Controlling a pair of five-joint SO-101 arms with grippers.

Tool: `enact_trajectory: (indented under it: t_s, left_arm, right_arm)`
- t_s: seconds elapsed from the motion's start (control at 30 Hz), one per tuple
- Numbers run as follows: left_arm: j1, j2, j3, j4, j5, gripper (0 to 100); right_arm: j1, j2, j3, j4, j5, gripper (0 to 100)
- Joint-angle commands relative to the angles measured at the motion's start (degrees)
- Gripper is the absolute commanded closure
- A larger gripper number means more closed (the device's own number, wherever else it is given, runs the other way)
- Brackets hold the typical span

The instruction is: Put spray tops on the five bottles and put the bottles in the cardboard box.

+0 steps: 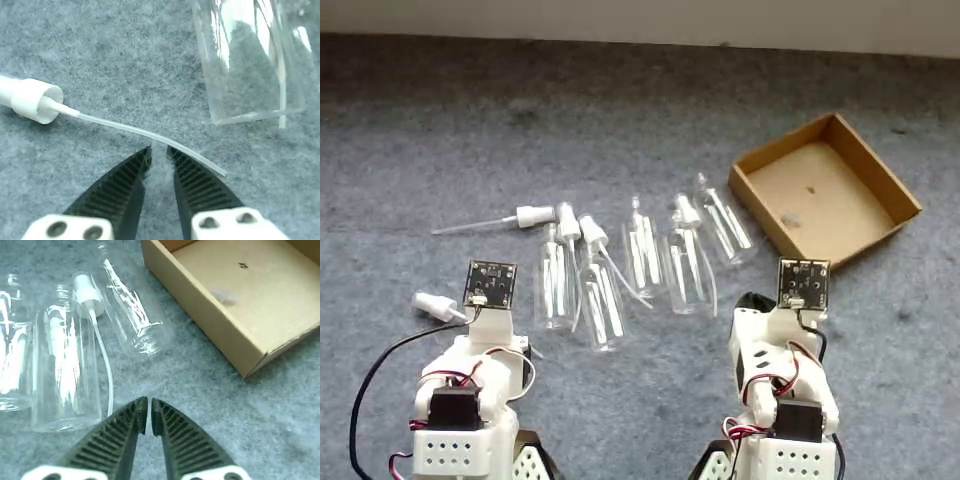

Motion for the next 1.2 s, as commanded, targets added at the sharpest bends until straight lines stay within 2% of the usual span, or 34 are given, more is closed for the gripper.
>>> enact_trajectory:
  t_s: [0.0, 0.17, 0.33, 0.43, 0.67, 0.87, 0.97, 1.03, 1.17]
  left_arm:
    - [-0.7, -0.2, 1.1, -0.4, 0.6, 100]
    - [-0.7, -0.2, 1.1, -0.4, 0.6, 100]
    - [-0.7, -0.2, 1.1, -0.4, 0.6, 100]
    - [-0.7, -0.2, 1.1, -0.4, 0.6, 100]
    - [-0.7, -0.2, 1.1, -0.4, 0.6, 100]
    - [-0.7, -0.2, 1.1, -0.4, 0.6, 100]
    - [-0.7, -0.2, 1.1, -0.4, 0.6, 100]
    - [-0.7, -0.2, 1.1, -0.4, 0.6, 100]
    - [-0.7, -0.2, 1.1, -0.4, 0.6, 100]
  right_arm:
    - [1.1, -0.4, -4.5, -1.2, 0.5, 99.1]
    - [5.1, -0.4, -8.5, -1.5, 0.7, 99.1]
    - [8.8, -0.4, -9.5, 0.9, 12.8, 99.1]
    - [10.8, -0.3, -9.5, 2.9, 16.2, 95.1]
    - [11.4, 0.1, -14.8, 6.5, 16.3, 82.3]
    - [11.5, 0.1, -28.6, 18.2, 16.6, 82.1]
    - [11.4, 0.2, -32.7, 18.9, 17.0, 82.1]
    - [11.4, 2.1, -33.8, 19.1, 20.0, 82.1]
    - [11.4, 13.3, -37.1, 18.9, 24.1, 82.1]
